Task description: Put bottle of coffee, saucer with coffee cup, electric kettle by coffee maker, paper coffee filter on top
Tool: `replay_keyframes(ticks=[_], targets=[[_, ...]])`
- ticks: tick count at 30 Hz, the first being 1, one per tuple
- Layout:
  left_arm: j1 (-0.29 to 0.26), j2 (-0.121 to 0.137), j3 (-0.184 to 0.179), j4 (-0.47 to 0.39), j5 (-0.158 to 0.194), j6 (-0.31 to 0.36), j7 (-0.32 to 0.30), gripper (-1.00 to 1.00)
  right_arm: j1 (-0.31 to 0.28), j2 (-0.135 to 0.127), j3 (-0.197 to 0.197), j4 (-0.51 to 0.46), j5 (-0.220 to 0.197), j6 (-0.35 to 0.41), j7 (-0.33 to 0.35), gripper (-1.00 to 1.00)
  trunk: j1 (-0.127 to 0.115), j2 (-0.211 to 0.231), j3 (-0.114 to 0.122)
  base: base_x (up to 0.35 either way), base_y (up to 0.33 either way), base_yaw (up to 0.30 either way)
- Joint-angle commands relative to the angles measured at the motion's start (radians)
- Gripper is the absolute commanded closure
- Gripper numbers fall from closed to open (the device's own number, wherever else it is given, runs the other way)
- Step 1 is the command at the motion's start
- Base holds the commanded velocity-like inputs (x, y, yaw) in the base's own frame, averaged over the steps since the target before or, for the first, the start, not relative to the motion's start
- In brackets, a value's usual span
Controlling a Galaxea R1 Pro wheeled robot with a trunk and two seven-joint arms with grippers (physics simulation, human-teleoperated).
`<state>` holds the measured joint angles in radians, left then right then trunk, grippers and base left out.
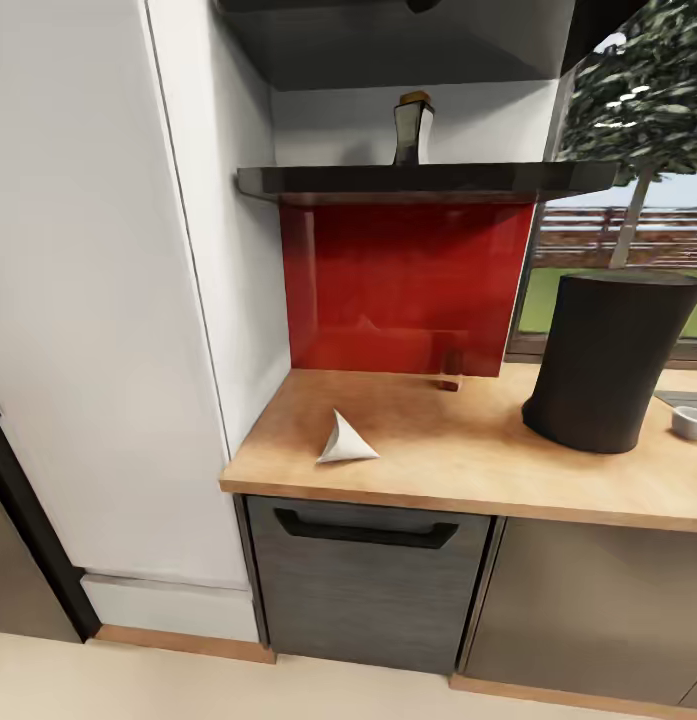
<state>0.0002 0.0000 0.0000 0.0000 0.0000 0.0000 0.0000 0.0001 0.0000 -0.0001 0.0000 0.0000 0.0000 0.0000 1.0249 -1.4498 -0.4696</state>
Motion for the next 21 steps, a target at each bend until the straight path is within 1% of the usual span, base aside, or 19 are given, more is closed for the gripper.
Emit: replay_keyframes(ticks=[1,3,6,9,14,17,21], targets=[[0.006,-0.006,0.006,0.006,0.006,-0.006,0.006,-1.00,-0.006,0.006,0.000,-0.006,0.000,-0.006,0.006,-1.00,0.000,0.000,0.000,0.000,0.000,0.000],[0.017,-0.017,0.017,0.017,0.016,-0.017,0.017,-1.00,-0.017,0.017,0.000,-0.017,0.000,-0.017,0.006,-1.00,0.000,0.000,0.000,0.000,0.000,0.000],[0.034,-0.031,0.019,0.034,0.019,-0.034,0.034,-1.00,-0.018,0.034,0.000,-0.034,0.000,-0.024,0.006,-1.00,0.000,0.000,0.000,0.000,0.000,0.000],[0.052,-0.032,0.023,0.029,0.021,-0.048,0.051,-1.00,-0.020,0.051,0.000,-0.051,0.002,-0.041,0.005,-1.00,0.000,0.000,0.000,0.000,0.000,0.000],[0.080,-0.032,0.021,0.022,0.024,-0.048,0.079,-1.00,-0.020,0.079,-0.002,-0.079,0.003,-0.069,0.004,-1.00,0.000,0.000,0.000,0.000,0.000,0.000],[0.095,-0.031,0.020,0.020,0.025,-0.049,0.091,-1.00,-0.020,0.080,-0.003,-0.096,0.003,-0.075,0.003,-1.00,0.000,0.000,0.000,0.000,0.000,0.000],[0.092,-0.032,0.020,0.010,0.025,-0.050,0.091,-1.00,-0.020,0.080,-0.003,-0.113,0.003,-0.075,0.003,-1.00,0.000,0.000,0.000,0.000,0.000,0.000]])
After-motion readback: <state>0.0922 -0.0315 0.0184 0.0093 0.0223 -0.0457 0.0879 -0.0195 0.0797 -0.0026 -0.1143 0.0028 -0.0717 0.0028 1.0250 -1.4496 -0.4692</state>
